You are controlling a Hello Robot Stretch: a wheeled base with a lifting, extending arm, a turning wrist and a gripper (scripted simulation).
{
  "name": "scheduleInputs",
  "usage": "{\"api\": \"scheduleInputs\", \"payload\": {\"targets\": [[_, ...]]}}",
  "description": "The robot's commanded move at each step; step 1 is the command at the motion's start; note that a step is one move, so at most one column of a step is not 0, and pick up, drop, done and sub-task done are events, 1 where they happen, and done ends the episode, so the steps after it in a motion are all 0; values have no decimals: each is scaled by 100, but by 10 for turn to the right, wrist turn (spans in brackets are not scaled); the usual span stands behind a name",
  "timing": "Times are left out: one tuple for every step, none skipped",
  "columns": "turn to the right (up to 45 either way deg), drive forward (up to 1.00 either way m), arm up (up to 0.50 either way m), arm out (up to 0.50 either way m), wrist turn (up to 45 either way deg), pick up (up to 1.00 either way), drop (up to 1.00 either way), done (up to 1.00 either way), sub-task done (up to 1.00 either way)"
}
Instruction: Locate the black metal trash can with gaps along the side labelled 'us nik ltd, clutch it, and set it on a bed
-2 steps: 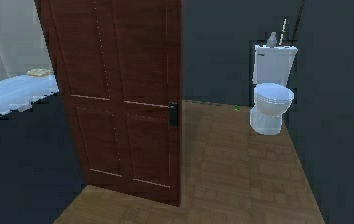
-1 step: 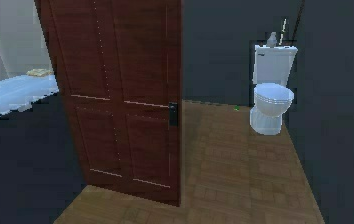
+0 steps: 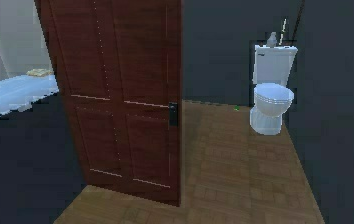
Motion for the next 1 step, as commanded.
{"api": "scheduleInputs", "payload": {"targets": [[0, 0, 0, 0, 0, 100, 0, 0, 0]]}}
